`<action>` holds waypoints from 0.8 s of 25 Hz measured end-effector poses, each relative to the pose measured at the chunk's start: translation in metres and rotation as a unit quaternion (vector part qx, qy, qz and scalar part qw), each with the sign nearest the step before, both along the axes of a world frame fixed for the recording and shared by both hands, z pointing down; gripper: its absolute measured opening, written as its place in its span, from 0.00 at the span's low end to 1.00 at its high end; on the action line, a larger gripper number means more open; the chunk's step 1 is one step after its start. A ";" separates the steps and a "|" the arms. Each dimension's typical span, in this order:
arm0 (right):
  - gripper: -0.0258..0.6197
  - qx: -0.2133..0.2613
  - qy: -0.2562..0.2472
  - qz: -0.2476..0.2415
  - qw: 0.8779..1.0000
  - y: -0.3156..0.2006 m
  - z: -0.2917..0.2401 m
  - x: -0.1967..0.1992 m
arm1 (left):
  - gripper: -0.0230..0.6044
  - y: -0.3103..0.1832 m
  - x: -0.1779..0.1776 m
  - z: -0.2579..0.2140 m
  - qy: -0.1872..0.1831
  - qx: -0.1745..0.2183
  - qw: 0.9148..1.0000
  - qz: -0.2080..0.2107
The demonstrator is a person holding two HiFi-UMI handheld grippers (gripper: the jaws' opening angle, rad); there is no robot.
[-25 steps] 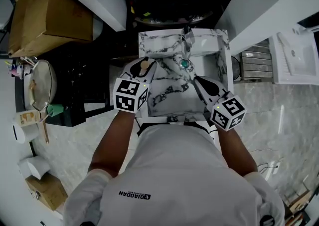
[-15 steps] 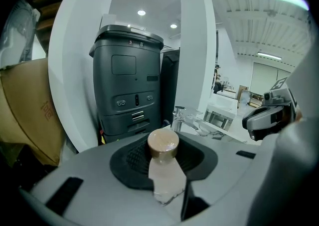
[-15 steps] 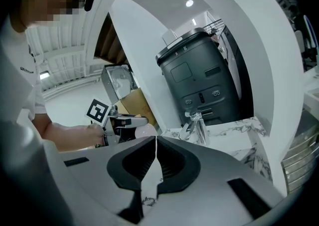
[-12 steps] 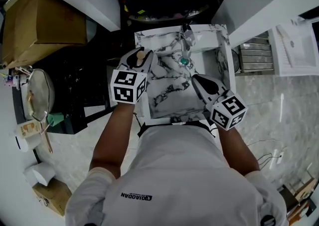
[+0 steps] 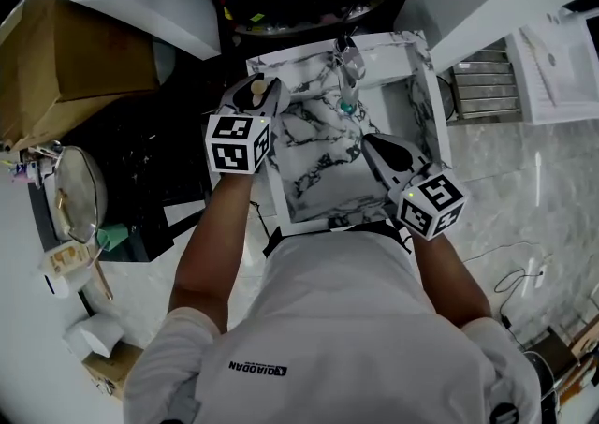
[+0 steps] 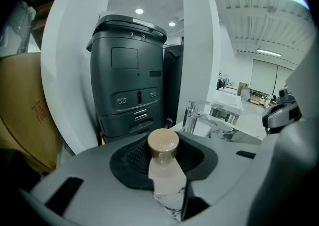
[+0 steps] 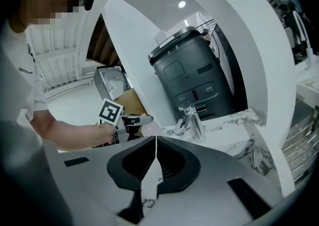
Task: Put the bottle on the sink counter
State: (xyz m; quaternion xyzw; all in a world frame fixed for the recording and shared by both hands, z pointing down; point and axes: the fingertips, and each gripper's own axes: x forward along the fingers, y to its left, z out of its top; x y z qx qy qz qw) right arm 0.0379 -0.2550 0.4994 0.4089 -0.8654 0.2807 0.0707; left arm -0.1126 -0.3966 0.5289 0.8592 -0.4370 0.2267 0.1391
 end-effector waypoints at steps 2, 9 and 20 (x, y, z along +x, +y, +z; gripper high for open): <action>0.10 -0.002 -0.001 0.003 1.000 0.001 0.003 0.001 | 0.24 -0.005 0.000 0.005 -0.004 0.000 1.000 0.002; 0.10 -0.007 0.002 0.018 1.000 0.004 0.009 0.012 | 0.24 -0.026 0.005 0.018 -0.008 0.005 1.000 0.012; 0.10 -0.021 0.002 0.027 0.999 0.010 0.019 0.022 | 0.24 -0.049 0.008 0.047 -0.024 0.005 0.999 0.031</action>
